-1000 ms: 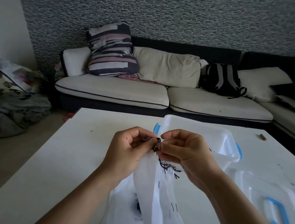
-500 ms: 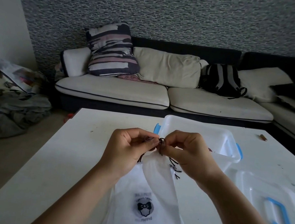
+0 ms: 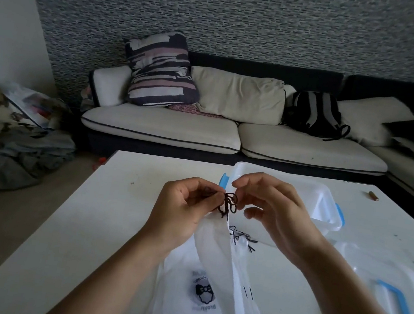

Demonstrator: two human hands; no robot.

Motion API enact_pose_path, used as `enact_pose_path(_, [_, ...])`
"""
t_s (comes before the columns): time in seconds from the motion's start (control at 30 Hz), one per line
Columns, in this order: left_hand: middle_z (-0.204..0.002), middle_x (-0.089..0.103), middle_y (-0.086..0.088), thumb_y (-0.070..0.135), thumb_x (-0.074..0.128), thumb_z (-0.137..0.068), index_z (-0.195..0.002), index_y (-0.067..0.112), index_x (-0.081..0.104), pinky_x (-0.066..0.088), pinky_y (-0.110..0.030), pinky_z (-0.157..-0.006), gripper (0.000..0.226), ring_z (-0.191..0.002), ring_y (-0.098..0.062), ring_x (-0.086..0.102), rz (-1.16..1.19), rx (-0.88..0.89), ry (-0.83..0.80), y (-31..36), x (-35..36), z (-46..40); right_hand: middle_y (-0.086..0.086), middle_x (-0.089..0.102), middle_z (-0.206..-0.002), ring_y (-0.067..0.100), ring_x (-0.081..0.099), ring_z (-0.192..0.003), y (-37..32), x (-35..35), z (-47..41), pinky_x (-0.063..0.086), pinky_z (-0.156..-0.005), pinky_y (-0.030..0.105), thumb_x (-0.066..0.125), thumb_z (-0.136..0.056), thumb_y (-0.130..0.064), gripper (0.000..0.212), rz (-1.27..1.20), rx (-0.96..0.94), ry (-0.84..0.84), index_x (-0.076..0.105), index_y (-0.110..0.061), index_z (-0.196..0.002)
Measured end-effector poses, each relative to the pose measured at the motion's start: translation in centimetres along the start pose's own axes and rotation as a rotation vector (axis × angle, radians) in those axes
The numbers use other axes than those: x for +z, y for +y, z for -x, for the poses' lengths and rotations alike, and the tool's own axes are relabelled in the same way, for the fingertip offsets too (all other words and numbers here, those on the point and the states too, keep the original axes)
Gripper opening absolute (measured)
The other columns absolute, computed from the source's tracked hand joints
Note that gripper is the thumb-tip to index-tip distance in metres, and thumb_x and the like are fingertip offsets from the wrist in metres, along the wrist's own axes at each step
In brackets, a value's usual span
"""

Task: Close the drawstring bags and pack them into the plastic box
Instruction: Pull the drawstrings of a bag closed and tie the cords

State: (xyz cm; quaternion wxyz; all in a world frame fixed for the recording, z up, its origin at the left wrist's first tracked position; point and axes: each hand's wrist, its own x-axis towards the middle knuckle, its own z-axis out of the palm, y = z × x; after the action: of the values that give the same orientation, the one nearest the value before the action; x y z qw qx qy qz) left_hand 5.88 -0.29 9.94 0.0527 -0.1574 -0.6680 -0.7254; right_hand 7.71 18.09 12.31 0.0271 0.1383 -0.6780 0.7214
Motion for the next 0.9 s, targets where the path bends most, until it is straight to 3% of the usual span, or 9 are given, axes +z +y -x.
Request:
enact_pose_path(0.1, [-0.085,0.077,-0.009,0.001,0.072,-0.086,-0.092,0.002,0.075,0.054,-0.019,-0.074,0.007,-0.081,-0.019,0.074,-0.041,0.02,-0.014,0.0,0.0,0.1,0.012,0.069,-0.077,0.019,0.058,-0.07,-0.3,0.7,0.1,0.042,-0.062,0.027,0.076,-0.085,-0.021,0.017,0.11,-0.04,0.014,0.075,-0.005,-0.089])
enact_pose_path(0.27, [-0.083,0.077,-0.007,-0.002,0.072,-0.085,-0.09,0.005,0.076,0.054,-0.017,-0.071,0.01,-0.077,-0.014,0.073,-0.074,0.044,-0.008,-0.2,0.0,0.1,0.017,0.072,-0.076,0.018,0.065,-0.063,-0.4,0.6,0.0,0.053,-0.06,0.024,0.075,-0.082,0.001,0.006,0.072,0.11,0.081,0.072,0.0,-0.087])
enact_pose_path(0.53, [-0.084,0.076,-0.012,-0.001,0.073,-0.084,-0.088,0.008,0.077,0.056,-0.019,-0.073,0.011,-0.077,-0.013,0.072,-0.056,0.061,-0.008,-0.1,0.1,0.3,0.015,0.074,-0.084,0.014,0.068,-0.065,-0.5,0.0,0.2,0.055,-0.062,0.021,0.074,-0.083,-0.007,0.016,0.082,0.363,0.003,0.078,-0.004,-0.098])
enact_pose_path(0.77, [-0.083,0.077,-0.008,-0.001,0.073,-0.084,-0.087,0.01,0.077,0.057,-0.02,-0.074,0.013,-0.078,-0.015,0.073,-0.086,0.08,-0.009,0.0,0.1,0.3,0.007,0.069,-0.077,0.013,0.063,-0.069,-1.1,0.2,0.5,0.046,-0.063,0.026,0.077,-0.083,-0.015,0.003,0.214,0.324,-0.011,0.078,-0.013,-0.08])
enact_pose_path(0.9, [-0.08,0.076,-0.002,0.0,0.074,-0.085,-0.088,0.014,0.078,0.056,-0.021,-0.073,0.014,-0.077,-0.016,0.073,-0.196,0.108,-0.028,-0.3,0.1,0.3,0.006,0.065,-0.071,0.015,0.057,-0.065,-1.4,0.1,0.5,0.043,-0.06,0.028,0.071,-0.088,-0.01,0.013,0.213,0.281,-0.019,0.076,-0.012,-0.075])
